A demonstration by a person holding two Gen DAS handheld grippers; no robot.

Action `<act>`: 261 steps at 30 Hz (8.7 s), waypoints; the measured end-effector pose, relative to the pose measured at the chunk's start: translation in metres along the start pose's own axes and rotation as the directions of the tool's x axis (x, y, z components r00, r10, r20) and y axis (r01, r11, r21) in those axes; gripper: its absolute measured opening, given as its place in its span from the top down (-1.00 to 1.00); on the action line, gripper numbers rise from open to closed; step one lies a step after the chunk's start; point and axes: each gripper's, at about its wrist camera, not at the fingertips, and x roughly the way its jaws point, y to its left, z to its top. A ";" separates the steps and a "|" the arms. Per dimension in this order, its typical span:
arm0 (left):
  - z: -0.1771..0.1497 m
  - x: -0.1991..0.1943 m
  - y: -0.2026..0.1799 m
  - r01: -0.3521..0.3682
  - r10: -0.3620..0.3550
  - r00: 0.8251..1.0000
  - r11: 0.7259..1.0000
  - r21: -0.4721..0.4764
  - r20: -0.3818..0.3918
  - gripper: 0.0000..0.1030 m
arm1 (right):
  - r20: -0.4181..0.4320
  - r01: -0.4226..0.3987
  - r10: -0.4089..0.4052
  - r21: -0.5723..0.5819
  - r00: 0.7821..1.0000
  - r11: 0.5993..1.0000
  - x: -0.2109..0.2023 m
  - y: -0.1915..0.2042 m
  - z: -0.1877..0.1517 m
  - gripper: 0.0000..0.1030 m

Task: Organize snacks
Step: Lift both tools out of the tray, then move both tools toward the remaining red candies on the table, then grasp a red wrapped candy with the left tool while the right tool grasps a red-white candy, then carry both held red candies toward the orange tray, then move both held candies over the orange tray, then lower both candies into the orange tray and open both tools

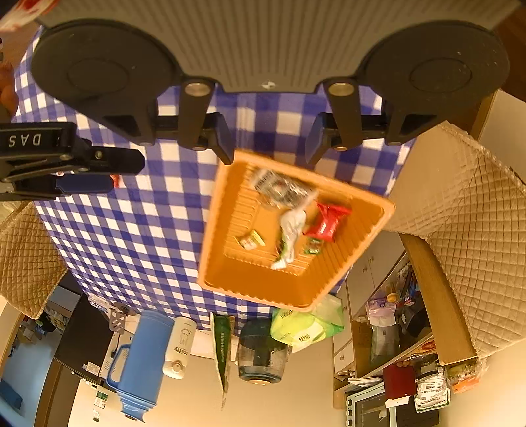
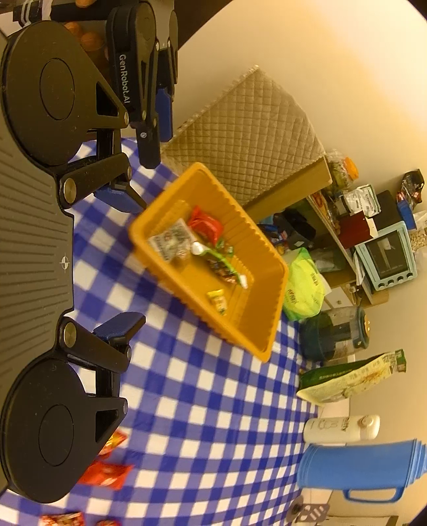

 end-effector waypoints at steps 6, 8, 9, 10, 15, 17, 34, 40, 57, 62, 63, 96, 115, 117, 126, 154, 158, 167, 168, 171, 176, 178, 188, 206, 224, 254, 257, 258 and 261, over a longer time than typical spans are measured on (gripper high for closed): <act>-0.024 -0.017 -0.023 0.008 -0.008 1.000 1.000 -0.001 -0.003 0.12 | -0.013 0.010 -0.009 0.010 1.000 1.000 -0.028 -0.010 -0.030 -0.31; -0.032 -0.021 -0.033 0.015 -0.015 1.000 1.000 0.003 -0.008 0.11 | -0.018 0.014 -0.014 0.015 1.000 1.000 -0.036 -0.015 -0.039 -0.31; -0.035 -0.022 -0.036 0.018 -0.018 1.000 1.000 0.005 -0.010 0.11 | -0.019 0.017 -0.017 0.019 1.000 1.000 -0.041 -0.018 -0.043 -0.31; -0.039 -0.024 -0.041 0.021 -0.020 1.000 1.000 0.007 -0.011 0.11 | -0.020 0.021 -0.020 0.024 1.000 1.000 -0.045 -0.020 -0.048 -0.31; -0.055 -0.029 -0.067 0.047 -0.046 0.999 0.999 0.024 -0.023 0.10 | -0.023 0.040 -0.039 0.046 0.999 0.998 -0.066 -0.035 -0.067 -0.31; -0.060 -0.031 -0.077 0.059 -0.058 0.998 0.998 0.032 -0.025 0.09 | -0.023 0.053 -0.052 0.058 0.998 0.997 -0.073 -0.043 -0.074 -0.31; -0.079 -0.018 -0.148 0.143 -0.135 0.989 0.978 0.149 -0.062 0.06 | -0.016 0.178 -0.179 0.211 0.984 0.961 -0.129 -0.109 -0.122 -0.31; -0.080 -0.010 -0.169 0.169 -0.159 0.985 0.966 0.194 -0.070 0.06 | -0.017 0.216 -0.219 0.246 0.976 0.945 -0.139 -0.126 -0.130 -0.31; -0.071 0.027 -0.191 0.196 -0.187 0.981 0.936 0.294 -0.061 0.06 | -0.043 0.297 -0.298 0.292 0.954 0.909 -0.136 -0.159 -0.133 -0.31; -0.068 0.045 -0.195 0.194 -0.187 0.981 0.913 0.358 -0.055 0.06 | -0.048 0.317 -0.319 0.324 0.947 0.891 -0.135 -0.170 -0.132 -0.31; -0.067 0.050 -0.195 0.194 -0.187 0.981 0.909 0.369 -0.056 0.06 | -0.049 0.321 -0.323 0.330 0.945 0.888 -0.135 -0.173 -0.132 -0.31; -0.016 0.179 -0.241 0.220 -0.205 0.973 0.687 0.693 -0.106 0.02 | -0.120 0.443 -0.465 0.576 0.877 0.687 -0.148 -0.218 -0.145 -0.31; -0.011 0.188 -0.245 0.316 -0.275 0.946 0.675 0.667 -0.171 0.60 | -0.121 0.448 -0.467 0.566 0.876 0.692 -0.133 -0.221 -0.134 -0.31; -0.012 0.185 -0.242 0.316 -0.279 0.946 0.682 0.660 -0.165 0.61 | -0.108 0.447 -0.468 0.541 0.877 0.712 -0.130 -0.221 -0.130 -0.31; -0.007 0.162 -0.205 0.284 -0.257 0.958 0.797 0.533 -0.125 0.62 | -0.015 0.412 -0.433 0.338 0.901 0.846 -0.108 -0.225 -0.106 -0.30; -0.016 0.101 -0.139 0.160 -0.161 0.987 0.921 0.354 -0.027 0.62 | -0.053 0.384 -0.384 -0.006 0.922 0.923 -0.034 -0.222 -0.085 0.59; -0.016 0.095 -0.139 0.159 -0.164 0.986 0.923 0.349 -0.017 0.62 | -0.032 0.372 -0.371 0.025 0.928 0.928 -0.047 -0.216 -0.084 0.60; -0.021 0.072 -0.135 0.174 -0.185 0.983 0.927 0.333 0.004 0.62 | 0.009 0.305 -0.308 0.106 0.951 0.946 -0.085 -0.189 -0.080 0.60; -0.022 0.068 -0.134 0.175 -0.187 0.982 0.928 0.329 0.007 0.62 | 0.012 0.298 -0.301 0.109 0.954 0.948 -0.088 -0.186 -0.079 0.60; -0.024 0.058 -0.128 0.173 -0.188 0.982 0.933 0.317 0.017 0.62 | 0.018 0.269 -0.272 0.105 0.962 0.957 -0.095 -0.170 -0.077 0.60; -0.029 0.040 -0.113 0.163 -0.182 0.983 0.942 0.293 0.036 0.62 | 0.020 0.203 -0.205 0.086 0.978 0.975 -0.096 -0.140 -0.072 0.60; -0.031 0.032 -0.106 0.157 -0.177 0.983 0.946 0.282 0.044 0.62 | 0.017 0.175 -0.177 0.076 0.984 0.982 -0.093 -0.128 -0.070 0.60; -0.032 0.002 -0.055 0.095 -0.117 0.988 0.974 0.207 0.097 0.62 | -0.027 0.006 -0.006 -0.001 1.000 1.000 -0.052 -0.051 -0.052 0.60; 0.013 0.003 0.031 -0.004 -0.026 0.985 0.985 0.172 0.169 0.62 | -0.023 -0.064 0.062 -0.072 0.998 0.995 0.042 0.032 0.017 0.60; 0.080 0.084 0.048 0.046 -0.080 0.989 0.968 0.249 0.127 0.62 | 0.028 0.106 -0.106 0.010 0.994 0.994 0.112 0.001 0.089 0.59; 0.136 0.179 0.051 0.079 -0.095 0.994 0.961 0.266 0.049 0.62 | 0.002 0.155 -0.155 0.087 0.988 0.984 0.178 -0.046 0.131 0.59; 0.140 0.183 0.050 0.078 -0.096 0.994 0.961 0.265 0.055 0.62 | 0.005 0.151 -0.151 0.086 0.988 0.985 0.178 -0.046 0.131 0.59; 0.141 0.184 0.049 0.076 -0.094 0.994 0.962 0.263 0.057 0.62 | 0.006 0.148 -0.149 0.088 0.989 0.985 0.178 -0.046 0.131 0.59; 0.144 0.188 0.048 0.062 -0.082 0.995 0.963 0.261 0.064 0.61 | 0.010 0.136 -0.137 0.090 0.991 0.987 0.176 -0.046 0.131 0.59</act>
